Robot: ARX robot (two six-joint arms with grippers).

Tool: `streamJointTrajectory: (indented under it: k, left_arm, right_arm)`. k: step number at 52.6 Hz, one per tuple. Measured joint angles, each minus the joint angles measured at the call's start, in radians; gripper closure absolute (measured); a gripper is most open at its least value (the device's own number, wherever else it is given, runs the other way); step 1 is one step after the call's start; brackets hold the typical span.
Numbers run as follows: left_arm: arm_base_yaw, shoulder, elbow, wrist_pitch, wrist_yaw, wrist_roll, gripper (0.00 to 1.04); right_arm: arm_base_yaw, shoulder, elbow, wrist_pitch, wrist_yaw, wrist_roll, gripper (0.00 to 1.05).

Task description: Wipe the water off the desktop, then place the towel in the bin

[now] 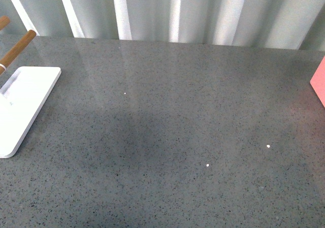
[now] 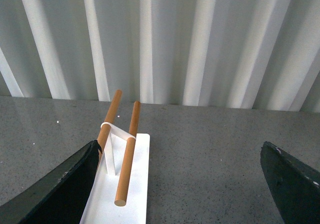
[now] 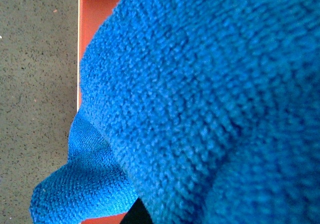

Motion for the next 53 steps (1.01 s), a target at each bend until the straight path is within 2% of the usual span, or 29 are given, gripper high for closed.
streamJointTrajectory:
  k: [19,40,47,53]
  left_arm:
    - [0.000,0.000,0.000,0.000,0.000,0.000,0.07]
    - [0.000,0.000,0.000,0.000,0.000,0.000,0.07]
    - [0.000,0.000,0.000,0.000,0.000,0.000,0.07]
    - [0.000,0.000,0.000,0.000,0.000,0.000,0.07]
  right_arm:
    - [-0.068,-0.004,-0.116,0.036,-0.042,-0.013,0.99]
    - [-0.123,-0.004,-0.149,0.067,-0.067,-0.040,0.99]
    - [-0.123,-0.004,-0.150,0.067,-0.068,-0.042,0.71]
    - [-0.123,-0.004,-0.150,0.067,-0.069,-0.042,0.55]
